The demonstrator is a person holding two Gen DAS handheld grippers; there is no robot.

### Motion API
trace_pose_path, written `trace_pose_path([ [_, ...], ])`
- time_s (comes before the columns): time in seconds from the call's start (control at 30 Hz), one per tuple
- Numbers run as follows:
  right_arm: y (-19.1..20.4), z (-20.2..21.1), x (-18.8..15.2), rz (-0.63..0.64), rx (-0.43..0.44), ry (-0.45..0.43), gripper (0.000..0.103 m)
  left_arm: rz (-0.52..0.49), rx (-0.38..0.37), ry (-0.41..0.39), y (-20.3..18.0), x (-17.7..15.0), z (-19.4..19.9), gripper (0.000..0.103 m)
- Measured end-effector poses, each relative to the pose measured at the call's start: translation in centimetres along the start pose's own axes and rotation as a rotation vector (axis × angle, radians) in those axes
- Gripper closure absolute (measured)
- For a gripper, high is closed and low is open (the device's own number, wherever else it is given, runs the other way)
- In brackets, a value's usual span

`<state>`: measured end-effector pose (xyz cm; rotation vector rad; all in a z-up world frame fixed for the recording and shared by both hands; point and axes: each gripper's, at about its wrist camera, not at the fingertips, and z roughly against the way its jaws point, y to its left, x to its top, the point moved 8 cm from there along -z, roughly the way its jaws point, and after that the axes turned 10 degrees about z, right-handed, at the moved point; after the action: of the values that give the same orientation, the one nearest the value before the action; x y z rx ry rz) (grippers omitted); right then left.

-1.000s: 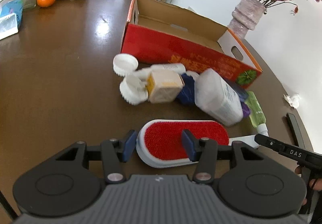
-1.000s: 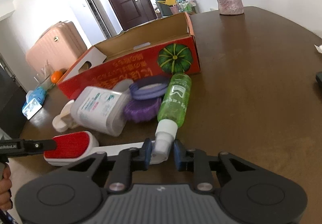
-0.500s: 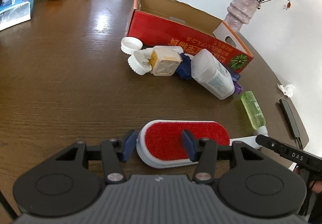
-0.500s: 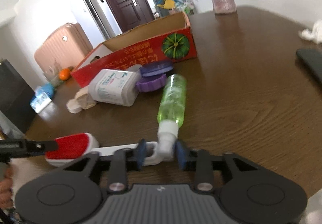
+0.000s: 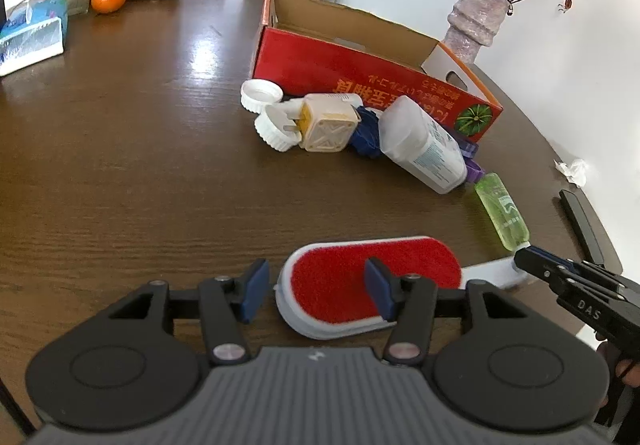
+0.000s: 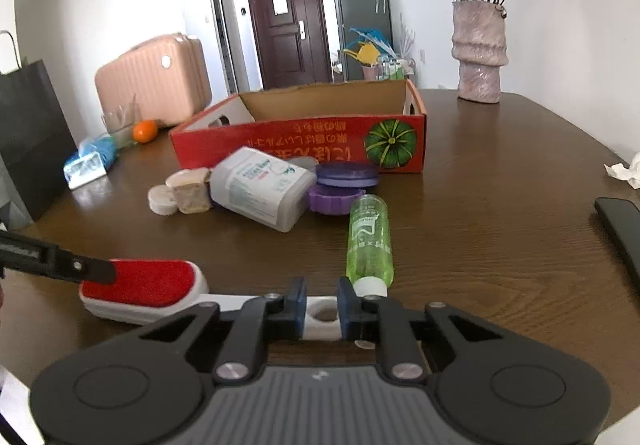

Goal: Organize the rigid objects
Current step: 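Lift the red lint brush with both tools and carry it over the cardboard box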

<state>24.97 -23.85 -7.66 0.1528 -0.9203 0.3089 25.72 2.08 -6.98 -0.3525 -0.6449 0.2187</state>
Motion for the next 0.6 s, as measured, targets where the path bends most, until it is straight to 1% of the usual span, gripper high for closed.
trace_pose_path([
  [0.07, -0.2, -0.8, -0.2, -0.001, -0.013, 0.029, 0.086, 0.002, -0.007, -0.006, 0.1, 0.2, 0.0, 0.047],
  [0.17, -0.5, -1.2, -0.7, -0.007, -0.015, 0.058, 0.084, -0.006, 0.003, -0.012, 0.3, 0.3, 0.0, 0.049],
  [0.3, -0.9, -0.3, -1.2, -0.052, 0.034, 0.069, 0.084, -0.018, -0.005, -0.011, 0.1, 0.4, 0.0, 0.052],
  [0.43, -1.3, 1.1, -1.6, -0.132, 0.094, 0.069, 0.084, -0.035, -0.007, -0.017, -0.1, 0.3, 0.1, 0.054],
  [0.5, -1.4, 1.4, -2.0, -0.153, 0.105, 0.072, 0.084, -0.035, -0.006, -0.020, -0.1, 0.2, 0.1, 0.054],
  [0.6, -1.3, 1.1, -2.7, -0.147, 0.089, 0.088, 0.082, -0.038, -0.005, -0.023, -0.2, 0.1, 0.2, 0.054],
])
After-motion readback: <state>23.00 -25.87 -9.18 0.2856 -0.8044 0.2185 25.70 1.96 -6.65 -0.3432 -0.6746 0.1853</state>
